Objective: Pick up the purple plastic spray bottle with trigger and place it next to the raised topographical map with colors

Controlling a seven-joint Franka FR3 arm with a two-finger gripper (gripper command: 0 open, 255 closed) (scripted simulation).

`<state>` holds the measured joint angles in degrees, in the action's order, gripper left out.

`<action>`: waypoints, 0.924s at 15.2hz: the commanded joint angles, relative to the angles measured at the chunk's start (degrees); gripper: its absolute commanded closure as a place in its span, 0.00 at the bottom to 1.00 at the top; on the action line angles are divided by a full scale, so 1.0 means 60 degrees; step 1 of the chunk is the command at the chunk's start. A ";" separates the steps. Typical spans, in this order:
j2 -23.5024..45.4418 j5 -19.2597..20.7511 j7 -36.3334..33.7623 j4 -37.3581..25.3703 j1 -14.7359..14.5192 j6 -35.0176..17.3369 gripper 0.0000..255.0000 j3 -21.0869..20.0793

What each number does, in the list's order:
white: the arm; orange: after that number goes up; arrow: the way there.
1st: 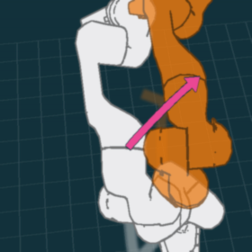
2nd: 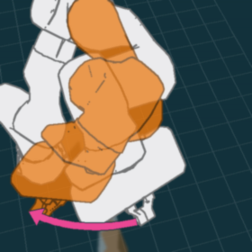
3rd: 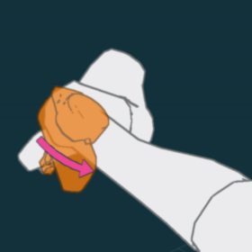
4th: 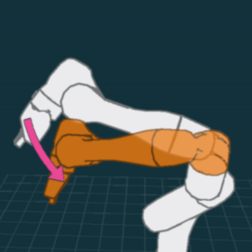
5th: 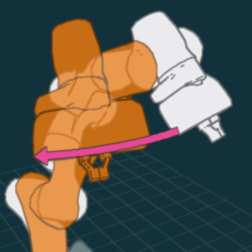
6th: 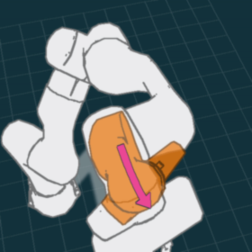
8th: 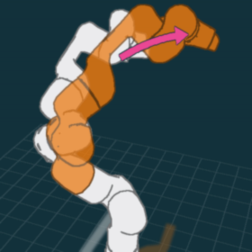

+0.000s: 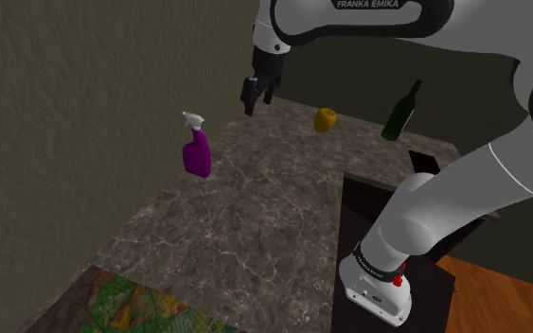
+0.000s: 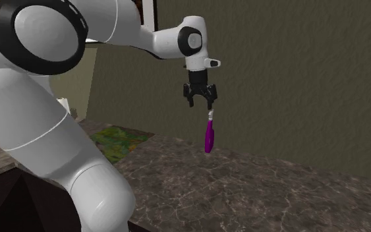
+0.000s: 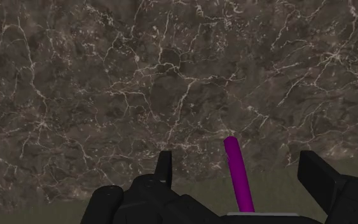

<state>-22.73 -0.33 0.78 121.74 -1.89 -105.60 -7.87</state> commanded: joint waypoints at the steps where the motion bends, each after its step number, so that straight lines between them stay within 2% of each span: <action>1: 0.0727 0.0042 -0.0004 -0.0434 -0.0009 -0.0331 0.00 -0.0077; 8: 0.3176 0.0328 -0.0220 -0.2252 -0.0145 -0.1050 0.00 -0.0422; 14: 0.5388 0.0743 -0.0420 -0.4360 -0.0398 -0.1205 0.00 -0.0628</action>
<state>6.54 3.58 -1.70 98.86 -4.06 -113.03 -11.53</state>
